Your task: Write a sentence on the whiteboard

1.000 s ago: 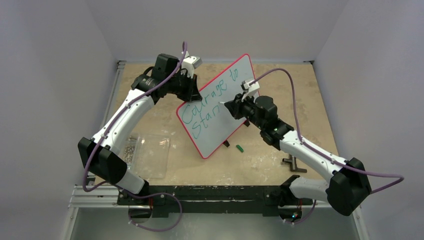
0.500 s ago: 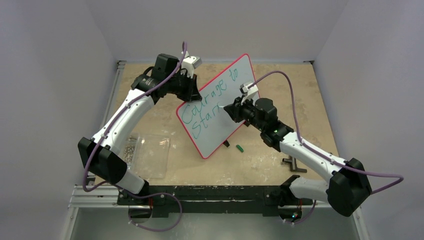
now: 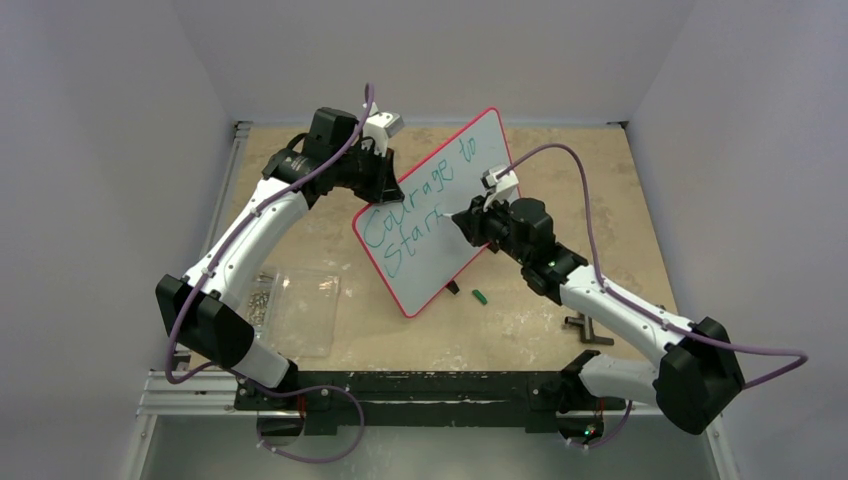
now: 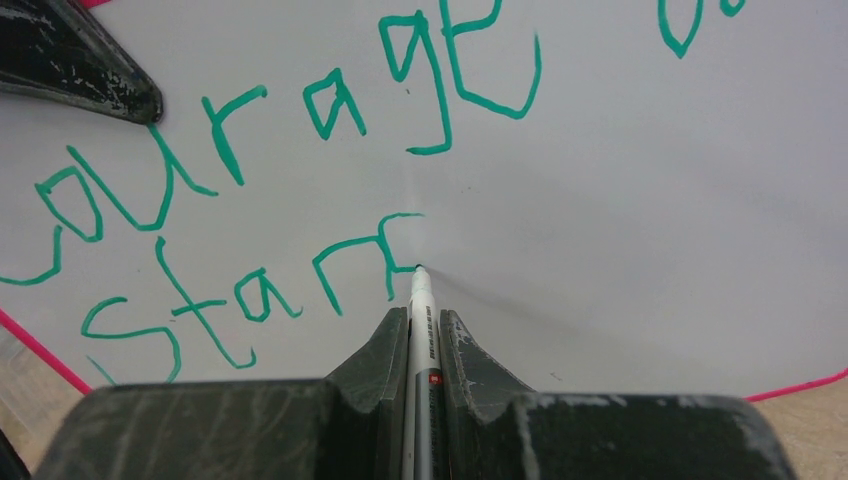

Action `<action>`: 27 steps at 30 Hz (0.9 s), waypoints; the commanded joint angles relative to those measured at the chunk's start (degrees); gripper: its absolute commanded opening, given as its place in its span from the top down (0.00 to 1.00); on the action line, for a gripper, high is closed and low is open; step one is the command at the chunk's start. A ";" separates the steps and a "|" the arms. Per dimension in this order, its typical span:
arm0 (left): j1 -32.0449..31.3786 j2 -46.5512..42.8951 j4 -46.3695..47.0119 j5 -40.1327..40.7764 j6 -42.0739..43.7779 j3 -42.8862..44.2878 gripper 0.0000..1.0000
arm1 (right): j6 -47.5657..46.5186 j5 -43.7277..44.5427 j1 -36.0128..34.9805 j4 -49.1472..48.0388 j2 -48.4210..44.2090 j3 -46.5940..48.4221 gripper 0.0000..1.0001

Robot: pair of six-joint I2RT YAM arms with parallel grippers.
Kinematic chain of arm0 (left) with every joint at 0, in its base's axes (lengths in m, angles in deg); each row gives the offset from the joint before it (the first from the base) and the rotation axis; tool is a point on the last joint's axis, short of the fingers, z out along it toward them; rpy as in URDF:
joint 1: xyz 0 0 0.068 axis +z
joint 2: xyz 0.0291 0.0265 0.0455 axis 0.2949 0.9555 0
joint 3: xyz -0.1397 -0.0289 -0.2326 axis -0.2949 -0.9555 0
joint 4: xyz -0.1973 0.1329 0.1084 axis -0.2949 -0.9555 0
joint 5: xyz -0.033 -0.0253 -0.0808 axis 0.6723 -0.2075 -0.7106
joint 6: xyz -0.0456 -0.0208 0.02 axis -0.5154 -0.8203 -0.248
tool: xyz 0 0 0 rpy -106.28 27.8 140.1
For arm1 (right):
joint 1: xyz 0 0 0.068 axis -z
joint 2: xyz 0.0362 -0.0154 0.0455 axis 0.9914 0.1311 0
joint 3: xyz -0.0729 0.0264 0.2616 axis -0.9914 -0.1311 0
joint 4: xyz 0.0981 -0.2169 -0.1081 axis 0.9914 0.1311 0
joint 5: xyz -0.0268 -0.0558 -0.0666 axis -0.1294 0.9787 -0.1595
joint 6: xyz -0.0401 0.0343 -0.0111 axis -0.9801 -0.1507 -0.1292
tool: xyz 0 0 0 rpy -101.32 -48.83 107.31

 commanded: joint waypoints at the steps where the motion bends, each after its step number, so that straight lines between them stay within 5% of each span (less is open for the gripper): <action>1: 0.71 -1.03 -3.42 11.09 4.98 -0.41 1.00 | -0.40 3.72 0.24 0.34 0.34 4.60 1.00; 16: 0.75 -1.07 -3.56 11.10 5.03 -0.37 1.00 | -0.75 2.64 0.17 -0.39 4.35 12.27 1.00; 27: 0.71 -0.91 -3.55 10.99 5.03 -0.32 1.00 | -0.06 2.51 0.21 -0.94 3.08 6.39 1.00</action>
